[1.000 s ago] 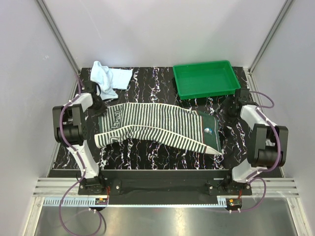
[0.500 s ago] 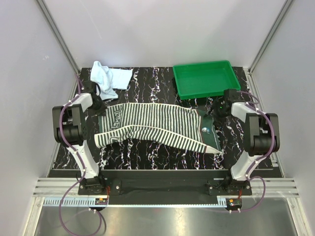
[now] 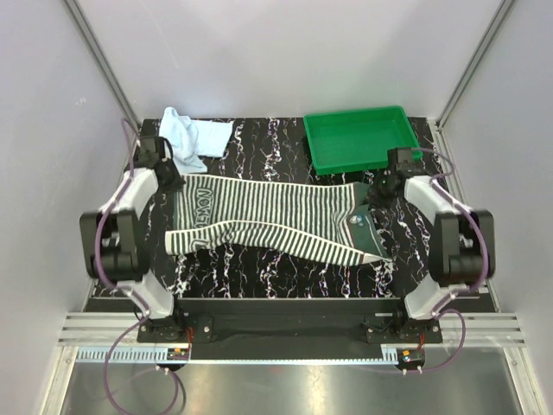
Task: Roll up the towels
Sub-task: Flatten the towel
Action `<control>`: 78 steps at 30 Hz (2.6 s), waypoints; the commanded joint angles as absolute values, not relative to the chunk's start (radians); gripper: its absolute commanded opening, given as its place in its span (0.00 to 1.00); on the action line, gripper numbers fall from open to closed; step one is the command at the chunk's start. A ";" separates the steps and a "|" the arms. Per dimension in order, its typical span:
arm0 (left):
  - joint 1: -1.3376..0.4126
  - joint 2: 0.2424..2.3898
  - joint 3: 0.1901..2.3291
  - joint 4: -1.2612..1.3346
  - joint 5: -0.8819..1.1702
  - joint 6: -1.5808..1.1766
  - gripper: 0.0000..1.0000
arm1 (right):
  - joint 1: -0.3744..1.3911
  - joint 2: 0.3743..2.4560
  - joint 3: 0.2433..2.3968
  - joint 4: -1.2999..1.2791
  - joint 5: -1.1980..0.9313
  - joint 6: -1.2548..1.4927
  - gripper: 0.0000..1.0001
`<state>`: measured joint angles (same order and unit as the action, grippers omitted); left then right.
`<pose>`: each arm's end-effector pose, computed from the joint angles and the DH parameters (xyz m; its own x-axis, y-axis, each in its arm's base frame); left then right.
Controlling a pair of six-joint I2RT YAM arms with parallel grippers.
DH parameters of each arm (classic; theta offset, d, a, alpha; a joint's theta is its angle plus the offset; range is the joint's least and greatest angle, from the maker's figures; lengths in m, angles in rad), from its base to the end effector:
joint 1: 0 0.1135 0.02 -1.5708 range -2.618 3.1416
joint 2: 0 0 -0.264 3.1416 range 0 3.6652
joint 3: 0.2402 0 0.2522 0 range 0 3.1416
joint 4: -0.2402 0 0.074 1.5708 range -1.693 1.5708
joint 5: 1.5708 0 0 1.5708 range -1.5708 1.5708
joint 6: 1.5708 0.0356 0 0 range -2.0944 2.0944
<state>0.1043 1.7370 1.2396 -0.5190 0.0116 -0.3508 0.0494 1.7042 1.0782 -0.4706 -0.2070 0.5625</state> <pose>0.3633 0.0376 0.2165 -0.7604 -0.4251 -0.4910 -0.3826 0.9041 -0.1902 0.3377 0.0240 0.1834 -0.8274 0.4817 -0.2888 0.3537 0.8464 0.3982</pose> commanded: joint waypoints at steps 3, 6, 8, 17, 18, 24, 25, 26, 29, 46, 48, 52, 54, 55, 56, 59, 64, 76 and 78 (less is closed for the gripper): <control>0.058 1.392 1.120 -0.322 -0.080 -0.295 0.00 | 0.048 1.347 1.146 -0.540 -0.005 0.499 0.04; 0.060 1.431 1.127 -0.348 -0.075 -0.296 0.00 | 0.046 1.295 1.085 -0.543 0.032 0.506 0.31; 0.060 1.495 1.166 -0.389 -0.040 -0.302 0.00 | 0.046 1.353 1.055 -0.557 0.037 0.520 0.49; 0.058 1.710 1.279 -0.442 0.037 -0.293 0.00 | 0.044 1.630 1.094 -0.505 0.018 0.543 0.73; 0.058 1.716 1.291 -0.449 0.035 -0.288 0.00 | 0.046 1.658 1.106 -0.496 0.012 0.542 0.76; 0.060 1.726 1.285 -0.446 0.023 -0.279 0.00 | 0.011 1.776 1.261 -0.495 -0.027 0.535 0.89; 0.060 1.730 1.287 -0.448 0.026 -0.279 0.00 | 0.006 1.782 1.284 -0.488 -0.038 0.535 0.91; 0.060 1.736 1.289 -0.451 0.025 -0.278 0.00 | 0.006 1.789 1.292 -0.465 -0.057 0.534 0.91; 0.060 1.741 1.296 -0.457 0.021 -0.278 0.00 | -0.057 1.830 1.344 -0.478 -0.089 0.523 0.91; 0.060 1.769 1.322 -0.466 0.023 -0.279 0.00 | -0.087 2.048 1.451 -0.499 -0.107 0.514 0.66; 0.060 1.773 1.325 -0.466 0.025 -0.281 0.00 | -0.087 2.059 1.453 -0.494 -0.120 0.514 0.56; 0.060 1.772 1.328 -0.468 0.025 -0.281 0.00 | -0.087 2.072 1.453 -0.491 -0.136 0.509 0.25; 0.061 1.770 1.327 -0.468 0.025 -0.281 0.00 | -0.087 2.072 1.441 -0.482 -0.143 0.511 0.17; 0.061 1.769 1.327 -0.468 0.026 -0.279 0.00 | -0.087 2.069 1.434 -0.477 -0.147 0.511 0.01; 0.061 1.769 1.325 -0.469 0.025 -0.279 0.00 | -0.087 2.065 1.430 -0.474 -0.144 0.511 0.00; 0.061 1.758 1.322 -0.469 0.031 -0.281 0.00 | -0.087 2.023 1.404 -0.466 -0.144 0.512 0.00; 0.058 1.648 1.287 -0.466 0.037 -0.287 0.00 | -0.087 1.879 1.382 -0.501 -0.133 0.506 0.00; 0.038 1.143 1.216 -0.604 0.057 -0.287 0.00 | -0.089 1.274 1.293 -0.702 -0.069 0.494 0.00; 0.037 1.012 1.212 -0.633 0.048 -0.281 0.00 | -0.089 1.107 1.272 -0.732 -0.034 0.497 0.00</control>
<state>0.0395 1.1622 1.2289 -0.5758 0.0345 -0.2916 -0.0917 1.2846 1.3006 -0.6380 -0.0990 0.5114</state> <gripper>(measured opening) 0.009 0.011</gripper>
